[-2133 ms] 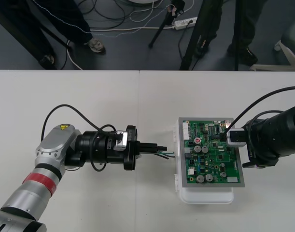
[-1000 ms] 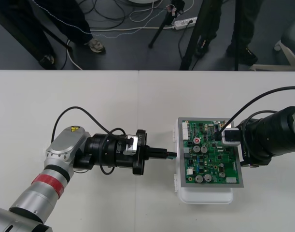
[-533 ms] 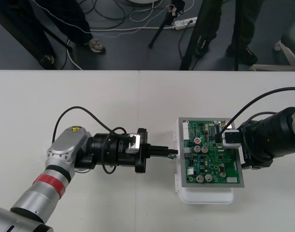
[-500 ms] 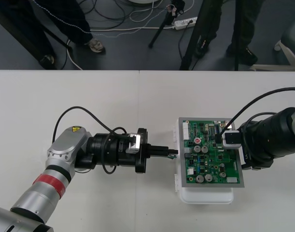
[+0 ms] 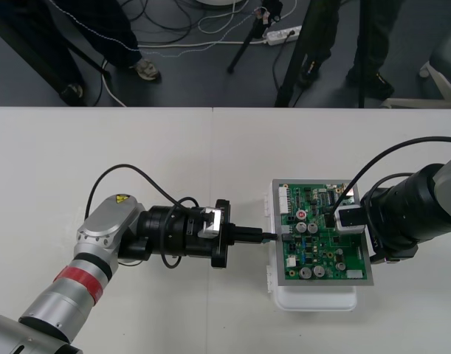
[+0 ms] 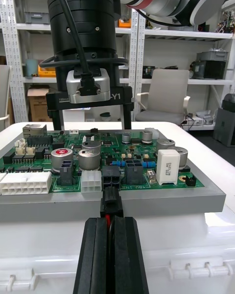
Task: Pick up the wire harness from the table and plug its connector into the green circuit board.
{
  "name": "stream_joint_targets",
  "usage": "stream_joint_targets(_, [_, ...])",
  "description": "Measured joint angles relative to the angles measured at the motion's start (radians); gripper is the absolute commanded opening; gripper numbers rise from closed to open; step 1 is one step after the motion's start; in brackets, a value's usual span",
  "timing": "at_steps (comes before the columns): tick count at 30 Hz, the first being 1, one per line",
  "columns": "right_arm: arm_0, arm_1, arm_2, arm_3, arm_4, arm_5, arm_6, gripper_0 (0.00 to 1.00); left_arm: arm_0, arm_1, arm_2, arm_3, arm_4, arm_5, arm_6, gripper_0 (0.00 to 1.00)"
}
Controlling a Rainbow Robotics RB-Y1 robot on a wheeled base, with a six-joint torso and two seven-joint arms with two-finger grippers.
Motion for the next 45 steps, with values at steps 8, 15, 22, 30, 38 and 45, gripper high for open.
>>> stream_joint_targets(8, [-0.004,-0.004,0.006,0.000,0.002,0.000,0.000,1.00,0.000,-0.001,-0.003,0.000,0.001,0.003,0.000,0.00])
stream_joint_targets(15, [-0.005,-0.005,0.006,0.000,0.002,0.000,0.000,1.00,0.000,-0.002,-0.003,0.000,0.004,0.005,0.000,0.00])
stream_joint_targets(22, [-0.005,-0.006,0.006,0.000,0.002,0.000,0.000,1.00,0.000,-0.003,-0.003,0.000,0.010,0.005,0.000,0.00])
stream_joint_targets(30, [-0.006,-0.008,0.006,0.000,0.002,0.000,0.000,1.00,0.000,-0.009,-0.003,0.000,0.010,0.005,0.000,0.00])
stream_joint_targets(38, [-0.006,-0.008,0.006,0.000,0.002,0.000,0.000,1.00,0.000,-0.022,-0.004,0.000,0.011,0.006,0.000,0.00])
stream_joint_targets(45, [-0.006,-0.014,0.006,0.000,0.002,0.000,0.000,1.00,0.000,-0.022,-0.012,0.001,0.016,0.016,0.000,0.00])
